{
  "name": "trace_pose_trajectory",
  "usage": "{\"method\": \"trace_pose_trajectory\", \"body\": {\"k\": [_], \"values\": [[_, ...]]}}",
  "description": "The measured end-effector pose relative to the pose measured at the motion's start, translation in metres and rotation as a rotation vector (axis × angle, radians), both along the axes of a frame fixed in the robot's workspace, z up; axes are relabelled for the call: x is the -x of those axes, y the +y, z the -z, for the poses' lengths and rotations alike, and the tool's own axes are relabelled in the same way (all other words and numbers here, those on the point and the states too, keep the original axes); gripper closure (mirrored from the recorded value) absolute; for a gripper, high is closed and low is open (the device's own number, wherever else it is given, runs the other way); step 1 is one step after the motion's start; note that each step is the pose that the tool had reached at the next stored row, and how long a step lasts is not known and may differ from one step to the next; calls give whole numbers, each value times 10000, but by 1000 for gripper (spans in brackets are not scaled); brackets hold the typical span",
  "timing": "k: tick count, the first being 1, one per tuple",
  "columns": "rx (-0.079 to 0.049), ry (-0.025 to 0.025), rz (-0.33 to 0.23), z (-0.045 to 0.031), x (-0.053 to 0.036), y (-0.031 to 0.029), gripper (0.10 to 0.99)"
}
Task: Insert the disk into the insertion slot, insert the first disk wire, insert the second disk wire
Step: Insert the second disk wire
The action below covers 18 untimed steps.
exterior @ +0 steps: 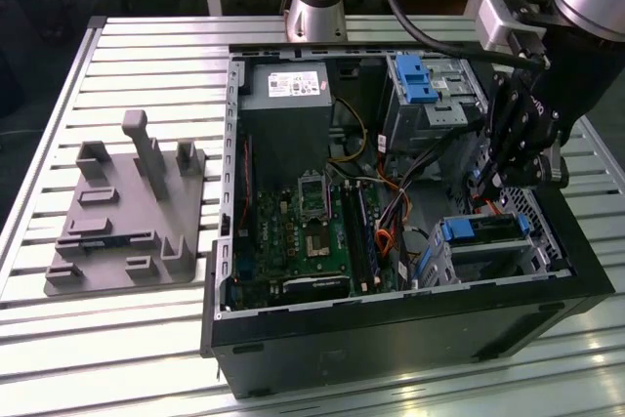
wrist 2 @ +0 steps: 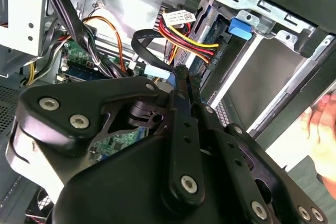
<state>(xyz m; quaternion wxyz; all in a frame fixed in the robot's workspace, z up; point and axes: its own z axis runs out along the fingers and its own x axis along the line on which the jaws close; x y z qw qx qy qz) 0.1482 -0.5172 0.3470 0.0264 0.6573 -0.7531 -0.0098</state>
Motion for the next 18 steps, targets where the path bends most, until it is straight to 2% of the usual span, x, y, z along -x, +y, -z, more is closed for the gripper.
{"method": "trace_pose_trajectory", "body": {"k": [6, 12, 18], "values": [[-1, -3, -101, 5, 0, -13, 937], [-2, -3, -140, 28, -2, -93, 937], [-38, -4, -140, 43, -19, -139, 937]]}}
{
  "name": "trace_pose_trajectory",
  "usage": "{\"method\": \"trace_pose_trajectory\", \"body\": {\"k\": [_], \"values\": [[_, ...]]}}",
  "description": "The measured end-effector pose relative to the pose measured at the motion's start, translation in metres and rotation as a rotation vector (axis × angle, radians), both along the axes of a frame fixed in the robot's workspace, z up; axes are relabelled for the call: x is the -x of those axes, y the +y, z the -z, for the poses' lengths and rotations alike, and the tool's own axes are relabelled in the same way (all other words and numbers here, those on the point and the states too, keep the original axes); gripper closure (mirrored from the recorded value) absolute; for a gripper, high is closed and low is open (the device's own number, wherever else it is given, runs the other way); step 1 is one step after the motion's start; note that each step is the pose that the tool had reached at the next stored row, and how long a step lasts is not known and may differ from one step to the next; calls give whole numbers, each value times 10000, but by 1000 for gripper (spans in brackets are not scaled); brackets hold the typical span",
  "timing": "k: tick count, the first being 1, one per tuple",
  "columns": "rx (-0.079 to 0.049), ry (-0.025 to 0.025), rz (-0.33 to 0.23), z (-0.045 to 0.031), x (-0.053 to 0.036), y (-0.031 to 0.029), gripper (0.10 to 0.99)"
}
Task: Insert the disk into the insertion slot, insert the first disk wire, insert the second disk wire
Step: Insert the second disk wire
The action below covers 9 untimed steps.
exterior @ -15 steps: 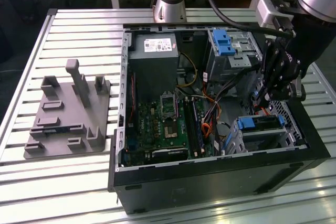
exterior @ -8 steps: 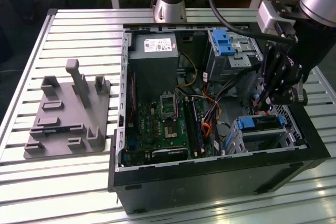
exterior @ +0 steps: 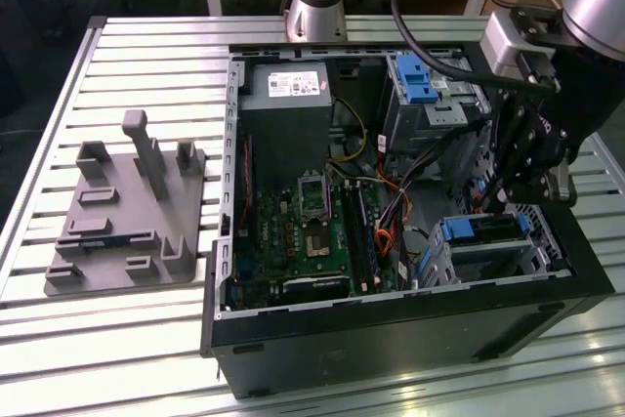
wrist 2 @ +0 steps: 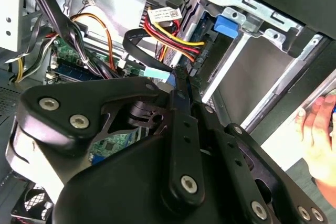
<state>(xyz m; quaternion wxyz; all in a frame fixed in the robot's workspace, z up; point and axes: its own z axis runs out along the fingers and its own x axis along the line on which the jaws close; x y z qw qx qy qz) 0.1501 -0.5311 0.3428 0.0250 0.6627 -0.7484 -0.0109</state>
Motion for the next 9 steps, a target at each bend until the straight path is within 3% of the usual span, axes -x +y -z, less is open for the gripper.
{"method": "trace_pose_trajectory", "body": {"k": [9], "values": [[-1, 0, 147, 30, -1, -28, 937]]}}
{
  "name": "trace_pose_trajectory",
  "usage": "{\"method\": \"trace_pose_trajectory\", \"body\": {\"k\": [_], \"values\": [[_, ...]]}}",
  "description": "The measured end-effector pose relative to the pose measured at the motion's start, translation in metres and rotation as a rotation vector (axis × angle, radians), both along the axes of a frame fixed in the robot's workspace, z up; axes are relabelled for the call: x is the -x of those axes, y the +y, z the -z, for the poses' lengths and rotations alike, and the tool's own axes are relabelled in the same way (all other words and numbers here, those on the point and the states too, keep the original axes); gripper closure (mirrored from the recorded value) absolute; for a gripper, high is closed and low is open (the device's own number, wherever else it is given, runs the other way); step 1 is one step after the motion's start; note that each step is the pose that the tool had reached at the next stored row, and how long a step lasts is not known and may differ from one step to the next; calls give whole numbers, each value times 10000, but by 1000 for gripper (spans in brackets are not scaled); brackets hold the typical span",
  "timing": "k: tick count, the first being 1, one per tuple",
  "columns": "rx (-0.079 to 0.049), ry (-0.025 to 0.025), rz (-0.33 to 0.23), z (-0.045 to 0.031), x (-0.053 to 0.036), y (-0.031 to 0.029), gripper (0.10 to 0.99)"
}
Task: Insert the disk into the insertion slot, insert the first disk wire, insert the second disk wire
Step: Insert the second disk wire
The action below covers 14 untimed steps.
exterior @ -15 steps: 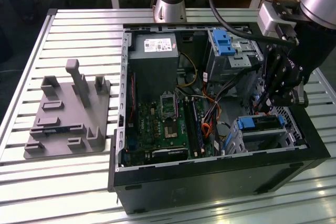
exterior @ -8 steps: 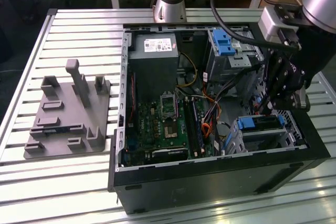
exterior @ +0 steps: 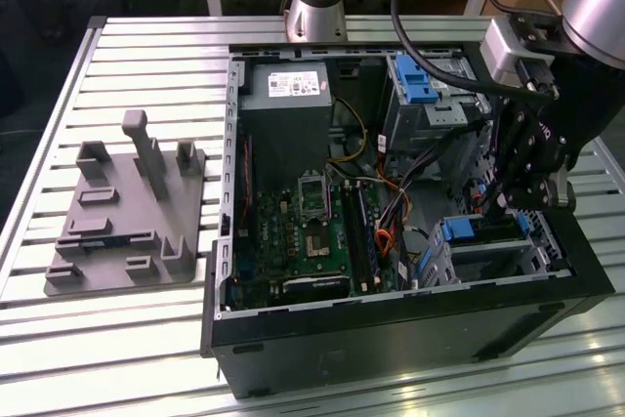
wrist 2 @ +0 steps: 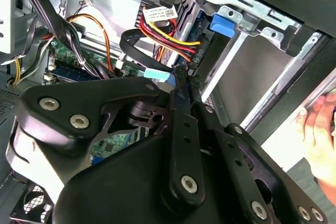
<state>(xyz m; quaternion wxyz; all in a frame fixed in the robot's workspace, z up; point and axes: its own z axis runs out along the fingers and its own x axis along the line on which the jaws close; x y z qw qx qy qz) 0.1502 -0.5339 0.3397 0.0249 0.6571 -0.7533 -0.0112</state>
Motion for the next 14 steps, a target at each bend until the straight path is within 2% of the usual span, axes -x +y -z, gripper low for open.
{"method": "trace_pose_trajectory", "body": {"k": [6, 9, 10, 14], "values": [[2, -9, -2, 1, 1, -1, 937], [-1, -132, -197, 3, 1, -1, 937], [1, -155, -285, 2, 1, -1, 937], [11, -160, -373, 2, 27, 1, 937]]}}
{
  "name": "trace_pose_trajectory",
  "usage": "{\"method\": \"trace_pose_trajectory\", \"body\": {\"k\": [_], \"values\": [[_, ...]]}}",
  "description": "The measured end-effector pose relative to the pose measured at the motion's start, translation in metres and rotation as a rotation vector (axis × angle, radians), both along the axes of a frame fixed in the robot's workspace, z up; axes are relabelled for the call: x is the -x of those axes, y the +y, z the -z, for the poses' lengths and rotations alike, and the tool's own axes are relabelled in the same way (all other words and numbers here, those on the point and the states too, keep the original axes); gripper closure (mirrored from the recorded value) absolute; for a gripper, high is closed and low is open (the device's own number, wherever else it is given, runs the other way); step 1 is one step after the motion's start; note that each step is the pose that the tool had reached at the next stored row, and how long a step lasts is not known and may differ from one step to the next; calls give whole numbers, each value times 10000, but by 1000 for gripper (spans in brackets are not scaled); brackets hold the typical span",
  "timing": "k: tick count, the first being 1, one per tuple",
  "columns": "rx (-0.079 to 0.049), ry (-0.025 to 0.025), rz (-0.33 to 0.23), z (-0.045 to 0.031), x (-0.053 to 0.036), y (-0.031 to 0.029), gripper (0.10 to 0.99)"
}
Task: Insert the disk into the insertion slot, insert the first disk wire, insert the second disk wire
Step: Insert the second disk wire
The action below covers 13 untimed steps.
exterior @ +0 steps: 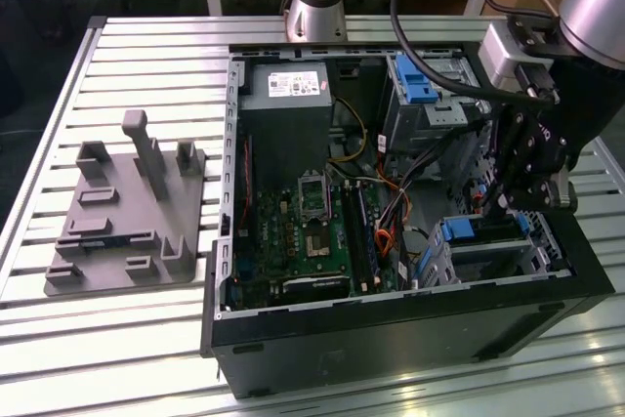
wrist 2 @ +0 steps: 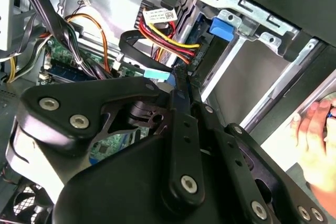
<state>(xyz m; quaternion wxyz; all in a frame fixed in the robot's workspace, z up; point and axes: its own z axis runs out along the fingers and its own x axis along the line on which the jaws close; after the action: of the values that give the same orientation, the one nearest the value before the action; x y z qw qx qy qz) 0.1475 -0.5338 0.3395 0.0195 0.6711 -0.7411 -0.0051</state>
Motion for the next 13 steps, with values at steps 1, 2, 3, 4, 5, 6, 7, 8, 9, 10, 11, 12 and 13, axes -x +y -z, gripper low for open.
{"method": "trace_pose_trajectory", "body": {"k": [1, 2, 3, 4, 5, 6, 7, 8, 9, 10, 11, 12, 13], "values": [[-1, 0, 1, 1, 16, 3, 937], [-2, -2, 0, 1, 24, 8, 937], [-1, -2, -4, 1, 25, 8, 937], [0, -2, -26, 1, 25, 8, 937], [0, -2, -105, 1, 25, 8, 937], [0, -6, -218, 1, 25, 7, 937], [-2, -12, -328, 2, 26, 5, 937], [-3, -14, -419, 3, 26, 2, 937], [-2, -18, -505, 3, 26, -1, 937], [-1, -18, -566, 2, 26, -5, 937], [-1, -19, -590, 2, 26, -7, 937], [-1, -19, -592, 2, 26, -7, 937], [-1, -19, -592, 2, 26, -7, 937]]}}
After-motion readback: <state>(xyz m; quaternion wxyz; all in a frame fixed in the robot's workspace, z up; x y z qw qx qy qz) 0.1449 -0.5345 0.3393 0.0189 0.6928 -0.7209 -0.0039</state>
